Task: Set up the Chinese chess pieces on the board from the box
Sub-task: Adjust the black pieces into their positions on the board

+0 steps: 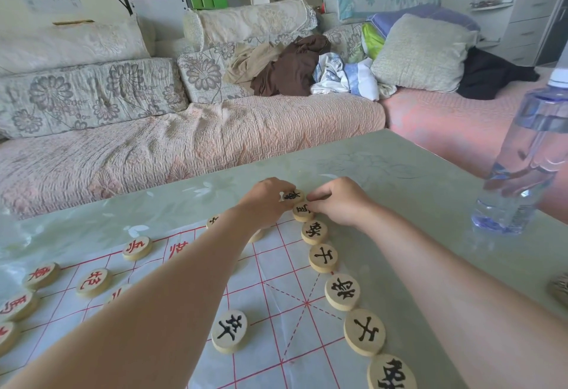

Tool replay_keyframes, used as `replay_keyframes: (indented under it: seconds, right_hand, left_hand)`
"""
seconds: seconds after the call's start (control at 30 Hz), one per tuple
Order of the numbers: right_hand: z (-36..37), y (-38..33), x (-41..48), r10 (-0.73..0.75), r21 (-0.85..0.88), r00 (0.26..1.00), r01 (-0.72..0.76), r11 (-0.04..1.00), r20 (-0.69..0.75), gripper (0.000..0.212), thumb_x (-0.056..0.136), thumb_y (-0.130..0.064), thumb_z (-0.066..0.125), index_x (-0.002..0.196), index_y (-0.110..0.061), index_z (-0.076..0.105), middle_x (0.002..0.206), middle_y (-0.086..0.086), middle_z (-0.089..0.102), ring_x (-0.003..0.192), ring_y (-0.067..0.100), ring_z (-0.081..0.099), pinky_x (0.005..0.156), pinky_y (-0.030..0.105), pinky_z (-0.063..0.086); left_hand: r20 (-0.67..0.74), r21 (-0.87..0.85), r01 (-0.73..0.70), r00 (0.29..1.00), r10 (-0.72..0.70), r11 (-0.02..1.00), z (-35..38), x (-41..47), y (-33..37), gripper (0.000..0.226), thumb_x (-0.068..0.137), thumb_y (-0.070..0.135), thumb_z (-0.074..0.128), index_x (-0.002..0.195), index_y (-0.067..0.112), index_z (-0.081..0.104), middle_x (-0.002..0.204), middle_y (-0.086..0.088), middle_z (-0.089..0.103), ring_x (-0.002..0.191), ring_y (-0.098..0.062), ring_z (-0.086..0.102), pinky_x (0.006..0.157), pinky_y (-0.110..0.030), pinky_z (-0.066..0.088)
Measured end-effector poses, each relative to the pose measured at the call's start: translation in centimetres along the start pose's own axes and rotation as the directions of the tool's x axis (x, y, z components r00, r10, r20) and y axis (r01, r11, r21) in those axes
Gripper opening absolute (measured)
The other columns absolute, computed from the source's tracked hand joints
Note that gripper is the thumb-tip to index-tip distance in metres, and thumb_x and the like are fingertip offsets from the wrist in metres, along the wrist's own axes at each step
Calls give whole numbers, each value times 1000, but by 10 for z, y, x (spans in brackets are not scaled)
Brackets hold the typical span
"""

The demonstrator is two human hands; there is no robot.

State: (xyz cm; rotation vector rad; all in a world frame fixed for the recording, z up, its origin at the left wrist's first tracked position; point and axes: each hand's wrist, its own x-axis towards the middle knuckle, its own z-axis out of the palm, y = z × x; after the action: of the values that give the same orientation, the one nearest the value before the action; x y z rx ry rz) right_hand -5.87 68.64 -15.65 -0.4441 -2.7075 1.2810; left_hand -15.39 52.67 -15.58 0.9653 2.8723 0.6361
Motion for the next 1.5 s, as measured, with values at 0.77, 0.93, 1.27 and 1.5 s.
replay_keyframes:
  seconds: [0.77, 0.93, 1.27, 1.5]
  right_hand:
    - [-12, 1, -48, 8, -170, 999, -1, 985, 43, 17, 84, -37, 74, 89, -21, 77, 93, -1, 74, 90, 17, 67, 81, 30, 52]
    - [-7, 1, -51, 10, -152, 999, -15, 988, -39, 9, 83, -39, 75, 80, -32, 71, 95, -5, 74, 91, 18, 67, 88, 35, 54]
    - [-11, 5, -44, 13, -141, 999, -6, 990, 51, 21, 76, -47, 80, 83, -27, 77, 92, -5, 75, 89, 16, 67, 87, 35, 55]
    - [-11, 5, -43, 23, -120, 999, -17, 993, 50, 19, 79, -47, 75, 86, -30, 79, 94, -8, 74, 91, 13, 66, 87, 32, 55]
  left_hand:
    - [-20, -113, 20, 1000, -23, 993, 1, -93, 42, 30, 87, 27, 63, 117, 34, 64, 105, 14, 63, 86, -8, 57, 76, -23, 46]
    - [-46, -83, 46, 998, -50, 996, 5, -98, 43, 22, 88, 24, 62, 107, 34, 69, 107, 11, 62, 88, -11, 59, 75, -24, 47]
    - [-33, -48, 18, 999, -19, 999, 10, -97, 38, 29, 90, 23, 58, 115, 36, 65, 112, 9, 54, 91, -11, 56, 75, -25, 44]
    - [-43, -54, 32, 998, -34, 998, 9, -97, 42, 38, 92, 24, 56, 129, 34, 57, 119, 5, 56, 96, -14, 57, 81, -25, 46]
